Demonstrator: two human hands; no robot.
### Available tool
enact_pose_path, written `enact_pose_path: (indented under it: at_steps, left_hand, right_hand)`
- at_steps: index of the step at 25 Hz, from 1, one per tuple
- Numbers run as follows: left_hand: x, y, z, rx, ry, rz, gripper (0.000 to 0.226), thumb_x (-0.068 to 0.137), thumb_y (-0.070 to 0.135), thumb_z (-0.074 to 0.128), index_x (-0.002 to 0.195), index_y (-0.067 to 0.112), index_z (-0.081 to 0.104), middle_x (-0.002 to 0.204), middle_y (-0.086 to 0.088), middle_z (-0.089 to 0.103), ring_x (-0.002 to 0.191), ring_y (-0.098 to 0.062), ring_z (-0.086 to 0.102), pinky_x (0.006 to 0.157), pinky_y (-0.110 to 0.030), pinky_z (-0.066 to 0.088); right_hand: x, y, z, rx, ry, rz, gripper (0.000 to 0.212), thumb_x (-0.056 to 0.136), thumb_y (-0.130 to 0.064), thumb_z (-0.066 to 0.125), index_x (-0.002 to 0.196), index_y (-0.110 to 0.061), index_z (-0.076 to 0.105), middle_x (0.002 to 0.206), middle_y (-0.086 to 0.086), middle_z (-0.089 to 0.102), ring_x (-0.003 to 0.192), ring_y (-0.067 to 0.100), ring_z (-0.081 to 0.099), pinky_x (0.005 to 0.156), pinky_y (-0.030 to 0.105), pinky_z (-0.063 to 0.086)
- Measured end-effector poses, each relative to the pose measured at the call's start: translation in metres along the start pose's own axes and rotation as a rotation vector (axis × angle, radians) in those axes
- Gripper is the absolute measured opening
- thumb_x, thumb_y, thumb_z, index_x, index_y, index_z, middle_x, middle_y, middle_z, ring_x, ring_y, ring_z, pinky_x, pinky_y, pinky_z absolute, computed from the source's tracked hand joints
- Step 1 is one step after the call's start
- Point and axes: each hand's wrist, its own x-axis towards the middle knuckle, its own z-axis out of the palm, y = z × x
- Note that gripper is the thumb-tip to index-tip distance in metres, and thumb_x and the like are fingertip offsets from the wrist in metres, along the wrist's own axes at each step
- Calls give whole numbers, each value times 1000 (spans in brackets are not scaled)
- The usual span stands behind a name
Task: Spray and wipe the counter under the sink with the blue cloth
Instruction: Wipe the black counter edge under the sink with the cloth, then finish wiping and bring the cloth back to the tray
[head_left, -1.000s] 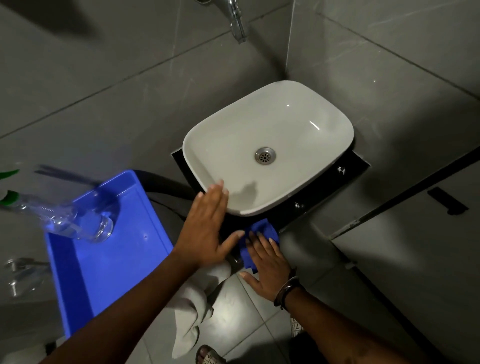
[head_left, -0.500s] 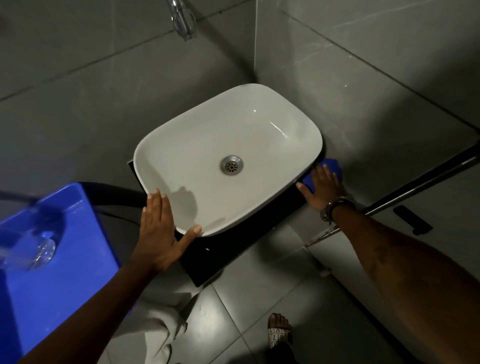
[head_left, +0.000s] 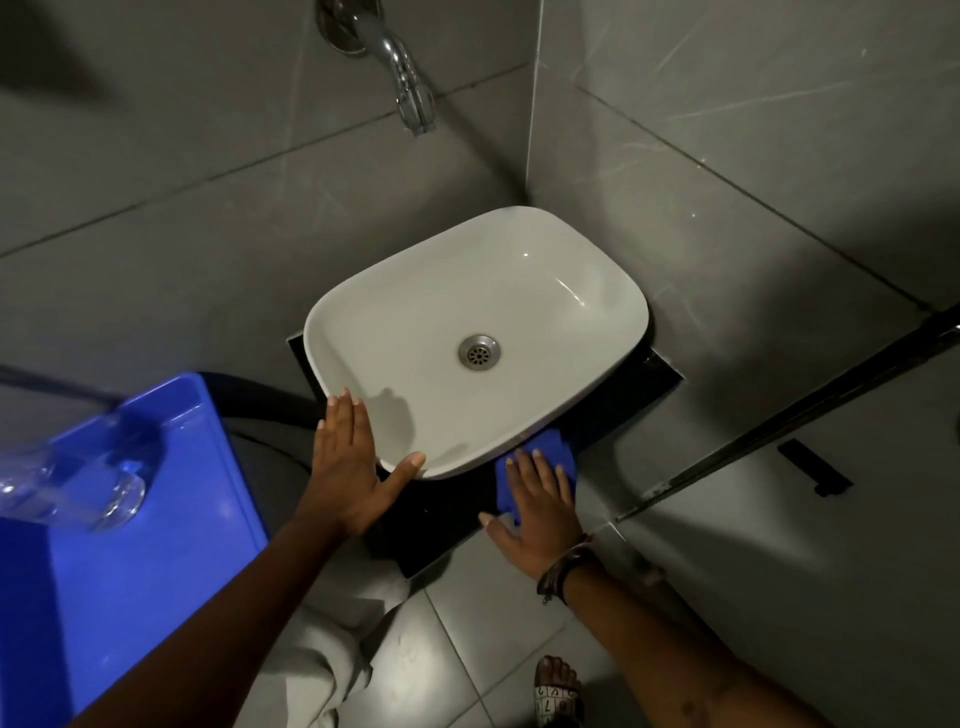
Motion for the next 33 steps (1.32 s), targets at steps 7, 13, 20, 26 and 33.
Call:
enact_pose_path:
  at_steps: [7, 13, 20, 26, 33]
  left_hand:
    - [3, 3, -4, 69, -38, -36, 115, 82, 82, 30, 155, 1, -5, 165, -18, -13, 153, -27, -17, 125, -41, -7]
    - [4, -3, 4, 83, -8, -29, 114, 80, 79, 33, 156, 2, -6, 165, -17, -14, 153, -27, -17, 125, -43, -6]
    - [6, -4, 5, 58, -13, -38, 116, 78, 81, 33, 156, 3, -6, 165, -16, -14, 153, -27, -17, 125, -43, -6]
    - [7, -4, 2, 42, -65, -70, 121, 76, 88, 25, 156, 2, -4, 165, -18, -15, 152, -27, -20, 125, -45, -8]
    - [-20, 0, -4, -260, -161, -84, 97, 90, 74, 28, 157, 12, -5, 166, -9, -17, 151, -20, -22, 124, -38, -11]
  right_hand:
    - [43, 83, -57, -255, 39, -50, 79, 85, -63, 43, 144, -12, 36, 152, 11, 39, 144, 28, 30, 118, 48, 20]
    - [120, 169, -121, -252, 67, 170, 66, 87, -50, 54, 131, -1, 47, 139, 23, 48, 133, 38, 39, 110, 54, 33]
    - [117, 143, -95, -94, 56, 342, 74, 89, -55, 43, 146, -9, 29, 158, 12, 23, 147, 31, 15, 120, 53, 11]
    - [34, 22, -29, 44, 6, 211, 97, 76, -76, 38, 148, -12, 23, 160, 8, 20, 149, 25, 6, 122, 50, 1]
    - [-37, -107, 31, -208, -247, -99, 128, 57, -89, 42, 150, -14, -2, 162, 9, 4, 149, 30, -2, 121, 52, 0]
